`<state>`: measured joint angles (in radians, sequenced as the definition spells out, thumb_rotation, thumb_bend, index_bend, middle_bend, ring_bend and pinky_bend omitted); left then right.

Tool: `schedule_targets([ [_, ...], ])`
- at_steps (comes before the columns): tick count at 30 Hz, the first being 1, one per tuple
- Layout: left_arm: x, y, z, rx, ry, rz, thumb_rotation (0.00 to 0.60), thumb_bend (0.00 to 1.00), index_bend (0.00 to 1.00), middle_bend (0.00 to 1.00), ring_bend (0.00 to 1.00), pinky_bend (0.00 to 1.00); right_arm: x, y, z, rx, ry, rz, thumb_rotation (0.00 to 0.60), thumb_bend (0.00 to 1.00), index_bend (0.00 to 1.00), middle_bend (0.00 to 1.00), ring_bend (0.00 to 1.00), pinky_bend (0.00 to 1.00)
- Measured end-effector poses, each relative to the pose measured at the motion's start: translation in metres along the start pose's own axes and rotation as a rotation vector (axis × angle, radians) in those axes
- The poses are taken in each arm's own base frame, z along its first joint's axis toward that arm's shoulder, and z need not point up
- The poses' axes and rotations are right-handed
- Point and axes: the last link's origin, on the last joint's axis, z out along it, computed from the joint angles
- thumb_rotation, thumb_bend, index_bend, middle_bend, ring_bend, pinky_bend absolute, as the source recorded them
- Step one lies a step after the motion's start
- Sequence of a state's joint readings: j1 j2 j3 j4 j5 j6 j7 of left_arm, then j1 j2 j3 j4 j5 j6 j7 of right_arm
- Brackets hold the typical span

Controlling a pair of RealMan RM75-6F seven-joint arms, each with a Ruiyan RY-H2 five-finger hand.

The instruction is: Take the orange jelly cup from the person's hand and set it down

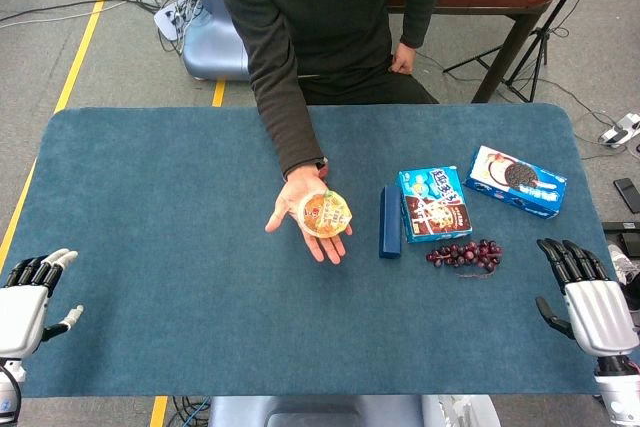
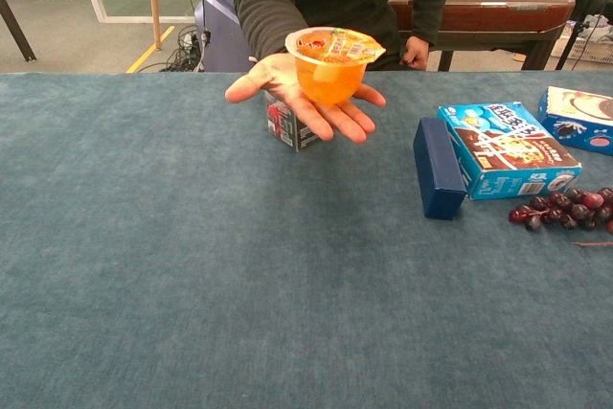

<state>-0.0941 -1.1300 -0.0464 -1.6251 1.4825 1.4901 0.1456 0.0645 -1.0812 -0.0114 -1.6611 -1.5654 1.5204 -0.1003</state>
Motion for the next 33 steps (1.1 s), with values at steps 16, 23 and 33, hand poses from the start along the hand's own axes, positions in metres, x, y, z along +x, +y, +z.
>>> schedule_targets([
  [16,0.0,0.0,0.0,0.0,0.0,0.0,0.6,0.22,0.19,0.19,0.16,0.12,0.007,-0.019,0.012,0.089,-0.011,0.028,0.6,0.3,0.04,0.11,0.07,0.16],
  [23,0.0,0.0,0.0,0.0,0.0,0.0,0.6,0.22,0.19,0.19,0.16,0.12,0.018,-0.048,0.04,0.209,-0.027,0.05,0.6,0.2,0.04,0.11,0.07,0.16],
  [33,0.0,0.0,0.0,0.0,0.0,0.0,0.6,0.22,0.19,0.19,0.16,0.12,0.031,-0.098,0.088,0.372,-0.059,0.077,0.6,0.1,0.04,0.11,0.07,0.16],
])
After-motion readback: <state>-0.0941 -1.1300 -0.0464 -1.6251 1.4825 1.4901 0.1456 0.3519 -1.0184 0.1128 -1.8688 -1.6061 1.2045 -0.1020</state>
